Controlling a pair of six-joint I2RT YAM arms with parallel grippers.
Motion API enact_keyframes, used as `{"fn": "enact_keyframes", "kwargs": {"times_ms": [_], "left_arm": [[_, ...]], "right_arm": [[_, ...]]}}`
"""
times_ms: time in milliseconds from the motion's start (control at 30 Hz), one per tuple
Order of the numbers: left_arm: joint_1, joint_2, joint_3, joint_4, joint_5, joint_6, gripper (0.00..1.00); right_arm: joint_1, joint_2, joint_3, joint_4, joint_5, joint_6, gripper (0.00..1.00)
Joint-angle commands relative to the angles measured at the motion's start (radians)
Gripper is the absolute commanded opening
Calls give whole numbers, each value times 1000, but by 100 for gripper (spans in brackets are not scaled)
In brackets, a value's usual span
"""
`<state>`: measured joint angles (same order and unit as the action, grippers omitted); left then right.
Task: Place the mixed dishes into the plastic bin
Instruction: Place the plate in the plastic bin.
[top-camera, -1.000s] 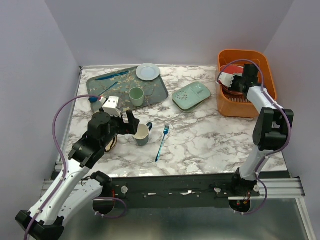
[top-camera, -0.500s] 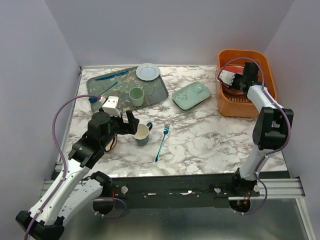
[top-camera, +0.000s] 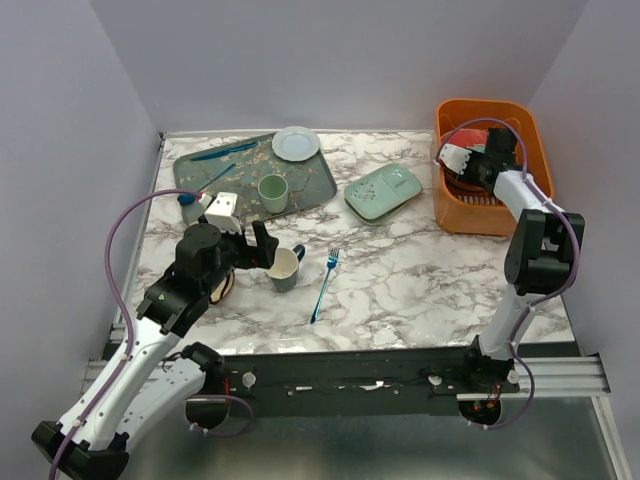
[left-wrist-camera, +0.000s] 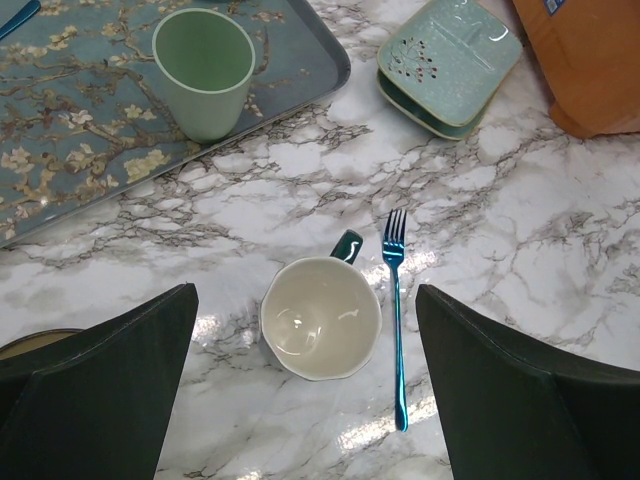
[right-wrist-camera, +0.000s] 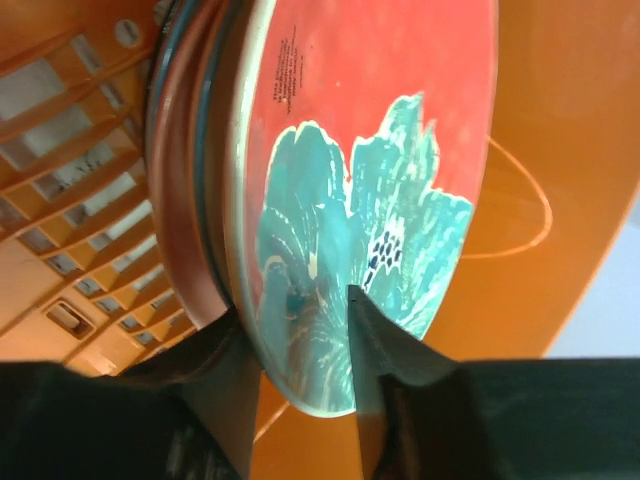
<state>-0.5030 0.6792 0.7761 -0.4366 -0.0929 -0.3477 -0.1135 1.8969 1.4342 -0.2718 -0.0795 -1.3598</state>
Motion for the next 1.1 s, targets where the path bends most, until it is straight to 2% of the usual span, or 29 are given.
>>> {"fn": "enact_keyframes", "kwargs": {"times_ms": [0, 300, 500, 733, 1067], "left_arm": [[9, -1, -11, 7, 21, 10, 99], [12, 2, -12, 7, 25, 9, 99], [15, 3, -12, 10, 31, 9, 99], [20, 3, -11, 10, 41, 10, 99], [23, -1, -12, 13, 53, 7, 99]], "right_arm": [[-9, 30, 51, 5, 7, 31, 48], [-17, 53, 77, -1, 18, 71, 56], [-26, 64, 88, -3, 29, 97, 66], [-38, 44, 91, -15, 15, 120, 74], [-48, 43, 137, -130, -23, 131, 82]]}}
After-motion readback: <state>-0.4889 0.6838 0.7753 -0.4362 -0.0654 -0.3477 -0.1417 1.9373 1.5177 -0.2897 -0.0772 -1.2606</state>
